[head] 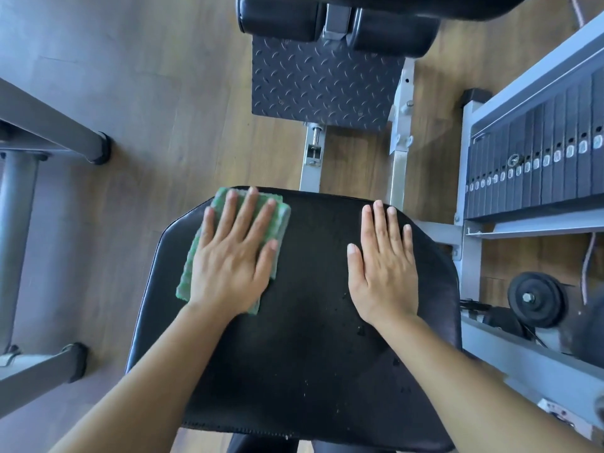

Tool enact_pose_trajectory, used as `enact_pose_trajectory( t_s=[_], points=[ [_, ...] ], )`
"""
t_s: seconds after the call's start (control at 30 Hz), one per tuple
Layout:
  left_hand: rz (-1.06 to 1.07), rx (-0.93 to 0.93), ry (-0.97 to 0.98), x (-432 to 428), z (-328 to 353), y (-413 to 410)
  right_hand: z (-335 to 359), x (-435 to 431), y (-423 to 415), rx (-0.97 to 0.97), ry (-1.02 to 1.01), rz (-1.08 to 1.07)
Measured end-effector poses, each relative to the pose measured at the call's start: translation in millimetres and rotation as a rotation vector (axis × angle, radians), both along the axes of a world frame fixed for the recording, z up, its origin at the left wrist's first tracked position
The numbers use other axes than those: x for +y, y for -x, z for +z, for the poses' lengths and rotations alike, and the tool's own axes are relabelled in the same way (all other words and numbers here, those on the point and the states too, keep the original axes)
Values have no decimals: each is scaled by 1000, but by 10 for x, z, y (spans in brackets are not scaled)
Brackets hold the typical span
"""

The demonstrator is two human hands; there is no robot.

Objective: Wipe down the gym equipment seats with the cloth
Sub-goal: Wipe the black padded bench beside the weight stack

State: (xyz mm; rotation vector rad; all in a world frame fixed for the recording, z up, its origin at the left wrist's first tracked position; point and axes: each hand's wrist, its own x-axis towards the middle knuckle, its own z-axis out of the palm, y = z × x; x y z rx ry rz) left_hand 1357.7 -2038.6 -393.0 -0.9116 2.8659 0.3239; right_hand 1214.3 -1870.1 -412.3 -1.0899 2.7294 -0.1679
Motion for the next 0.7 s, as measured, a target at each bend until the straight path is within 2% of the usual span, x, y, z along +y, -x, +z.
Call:
enact_pose_trajectory(
  t_s=[0.07,0.1,0.23,0.3,0.37,0.47,0.5,0.63,0.7],
  points=[
    [183,-30,-11,-39,-27,267,-1,6,5,3,-3,2],
    [200,-29,-18,10,-27,392,0,9,6,6,-5,0],
    [-146,21,-35,268,-5,224,2,0,7,-1,-3,0],
    [-190,18,-40,195,23,-92,-4,-2,8,5,4,-1],
    [-72,15,-17,27,28,-204,-5,1,9,14,5,-1],
    [172,-40,-11,-96,7,75,-7,3,3,15,-4,6],
    [185,-39,-15,-52,8,193,-6,4,5,16,-9,6],
    [-144,21,-31,203,3,43,-7,2,9,17,-10,7],
    [-187,18,-35,123,18,-220,-9,0,10,18,-8,4]
  ],
)
